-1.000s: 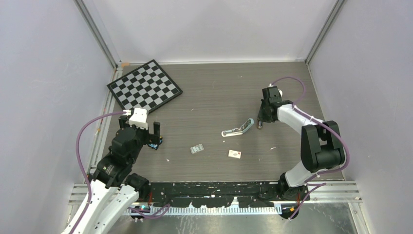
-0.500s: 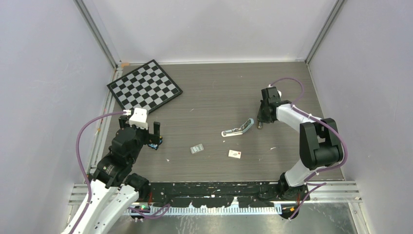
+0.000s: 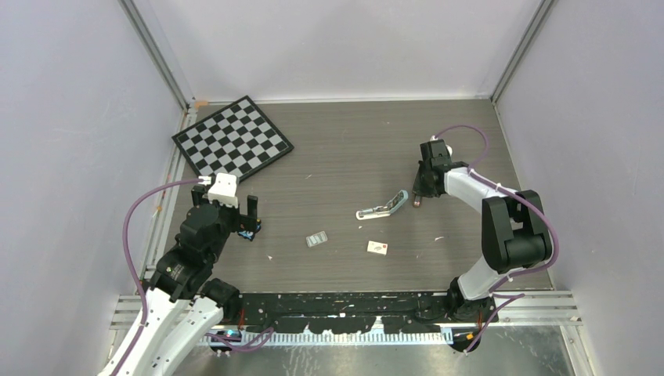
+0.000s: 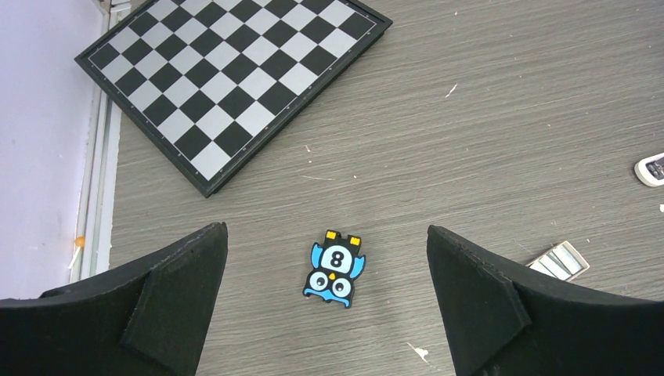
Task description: Load the staples into the stapler
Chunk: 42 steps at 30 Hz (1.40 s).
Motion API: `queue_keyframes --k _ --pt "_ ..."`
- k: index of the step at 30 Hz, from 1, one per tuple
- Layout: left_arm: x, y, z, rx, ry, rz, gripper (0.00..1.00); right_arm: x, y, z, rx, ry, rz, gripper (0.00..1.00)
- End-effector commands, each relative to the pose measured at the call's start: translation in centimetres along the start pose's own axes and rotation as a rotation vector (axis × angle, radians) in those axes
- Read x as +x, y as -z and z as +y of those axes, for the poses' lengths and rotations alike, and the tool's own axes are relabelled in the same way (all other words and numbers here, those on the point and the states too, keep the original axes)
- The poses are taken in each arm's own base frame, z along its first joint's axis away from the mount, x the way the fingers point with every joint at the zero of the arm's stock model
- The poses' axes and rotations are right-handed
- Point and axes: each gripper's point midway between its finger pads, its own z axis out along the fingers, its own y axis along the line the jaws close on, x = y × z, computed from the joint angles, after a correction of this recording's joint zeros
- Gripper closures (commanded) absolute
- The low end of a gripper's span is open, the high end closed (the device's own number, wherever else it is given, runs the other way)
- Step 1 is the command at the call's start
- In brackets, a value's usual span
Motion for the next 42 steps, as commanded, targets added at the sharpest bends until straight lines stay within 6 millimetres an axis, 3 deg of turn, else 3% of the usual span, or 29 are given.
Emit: queue_keyframes --k 1,23,36,42 --pt "-1.2 -0.2 -0.1 0.0 0.011 -0.045 0.0 -1.5 1.1 0.1 -0.008 -0.003 -0.06 0.99" --pt "-0.8 -0.4 -0.7 0.027 0.021 -0.023 0.0 -5.1 6.1 1.3 -0.095 -0.035 -0.216 0.98" --pt "-0.8 -0.3 -0.8 0.034 0.023 -0.028 0.0 -2.9 2.7 0.3 -0.005 -0.064 -0.097 0.71" --pt "-0.9 -0.2 -0.7 0.029 0.021 -0.034 0.0 -2.4 1.7 -0.3 0.049 -0.079 -0.068 0.65"
